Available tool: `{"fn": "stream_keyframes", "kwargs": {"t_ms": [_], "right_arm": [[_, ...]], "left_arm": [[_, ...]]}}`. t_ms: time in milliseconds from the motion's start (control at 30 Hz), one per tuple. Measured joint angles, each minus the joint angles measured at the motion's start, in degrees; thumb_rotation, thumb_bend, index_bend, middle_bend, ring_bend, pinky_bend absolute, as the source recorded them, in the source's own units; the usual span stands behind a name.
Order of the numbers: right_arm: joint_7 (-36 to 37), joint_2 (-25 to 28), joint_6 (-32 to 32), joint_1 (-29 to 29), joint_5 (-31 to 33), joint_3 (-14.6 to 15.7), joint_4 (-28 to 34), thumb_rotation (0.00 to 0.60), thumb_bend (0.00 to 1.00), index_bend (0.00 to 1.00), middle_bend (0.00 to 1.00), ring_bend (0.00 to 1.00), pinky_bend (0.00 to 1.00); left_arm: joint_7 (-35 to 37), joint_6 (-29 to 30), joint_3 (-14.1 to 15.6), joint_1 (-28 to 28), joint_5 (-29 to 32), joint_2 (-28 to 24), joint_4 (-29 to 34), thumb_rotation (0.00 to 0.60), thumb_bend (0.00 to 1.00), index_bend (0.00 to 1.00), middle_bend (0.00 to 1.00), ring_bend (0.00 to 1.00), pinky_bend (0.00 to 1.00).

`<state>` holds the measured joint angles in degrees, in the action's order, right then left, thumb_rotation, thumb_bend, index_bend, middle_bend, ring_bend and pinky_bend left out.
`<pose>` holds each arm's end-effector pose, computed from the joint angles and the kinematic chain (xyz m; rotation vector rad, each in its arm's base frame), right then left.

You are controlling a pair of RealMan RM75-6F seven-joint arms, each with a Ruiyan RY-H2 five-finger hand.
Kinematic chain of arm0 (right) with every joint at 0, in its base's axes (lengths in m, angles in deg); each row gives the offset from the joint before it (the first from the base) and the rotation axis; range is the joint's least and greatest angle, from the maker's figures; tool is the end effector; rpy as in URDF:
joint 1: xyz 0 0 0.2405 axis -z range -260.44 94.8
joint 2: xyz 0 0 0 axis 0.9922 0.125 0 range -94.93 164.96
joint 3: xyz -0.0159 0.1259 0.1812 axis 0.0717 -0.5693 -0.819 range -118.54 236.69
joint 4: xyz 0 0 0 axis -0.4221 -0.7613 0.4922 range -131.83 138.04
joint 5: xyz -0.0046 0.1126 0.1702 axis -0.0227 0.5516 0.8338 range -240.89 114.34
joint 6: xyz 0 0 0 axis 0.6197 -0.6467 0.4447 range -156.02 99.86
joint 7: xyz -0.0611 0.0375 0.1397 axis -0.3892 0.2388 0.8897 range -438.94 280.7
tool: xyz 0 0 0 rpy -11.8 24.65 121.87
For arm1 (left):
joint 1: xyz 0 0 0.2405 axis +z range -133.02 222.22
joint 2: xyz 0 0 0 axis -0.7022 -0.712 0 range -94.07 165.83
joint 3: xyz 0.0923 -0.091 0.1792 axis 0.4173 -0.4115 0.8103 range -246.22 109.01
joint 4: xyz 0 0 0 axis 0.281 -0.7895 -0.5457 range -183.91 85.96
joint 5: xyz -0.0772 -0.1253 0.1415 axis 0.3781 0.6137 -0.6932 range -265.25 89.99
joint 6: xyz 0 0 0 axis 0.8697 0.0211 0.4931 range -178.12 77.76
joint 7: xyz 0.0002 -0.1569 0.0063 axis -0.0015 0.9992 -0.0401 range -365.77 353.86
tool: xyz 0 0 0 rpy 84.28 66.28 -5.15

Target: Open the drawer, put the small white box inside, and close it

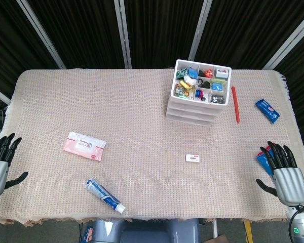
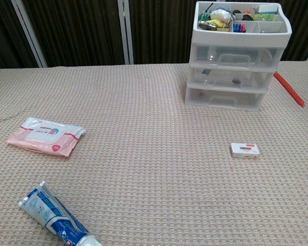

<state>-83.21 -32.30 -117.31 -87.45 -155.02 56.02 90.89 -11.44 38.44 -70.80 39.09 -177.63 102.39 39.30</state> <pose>-0.2688 -0.1900 0.1448 1.4476 -0.7353 0.9301 -0.2718 0.1918 0.1462 -1.4541 -0.7329 -0.8879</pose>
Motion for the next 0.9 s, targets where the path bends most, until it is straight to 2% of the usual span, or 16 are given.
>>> {"fn": "stream_keyframes", "kwargs": {"t_ms": [900], "right_arm": [[-0.49, 0.45, 0.79, 0.24, 1.20, 0.03, 1.26, 0.600, 0.06, 0.10, 0.00, 0.00, 0.00]], "left_arm": [[0.42, 0.29, 0.00, 0.03, -0.17, -0.04, 0.33, 0.600, 0.18, 0.06, 0.00, 0.00, 0.00]]}}
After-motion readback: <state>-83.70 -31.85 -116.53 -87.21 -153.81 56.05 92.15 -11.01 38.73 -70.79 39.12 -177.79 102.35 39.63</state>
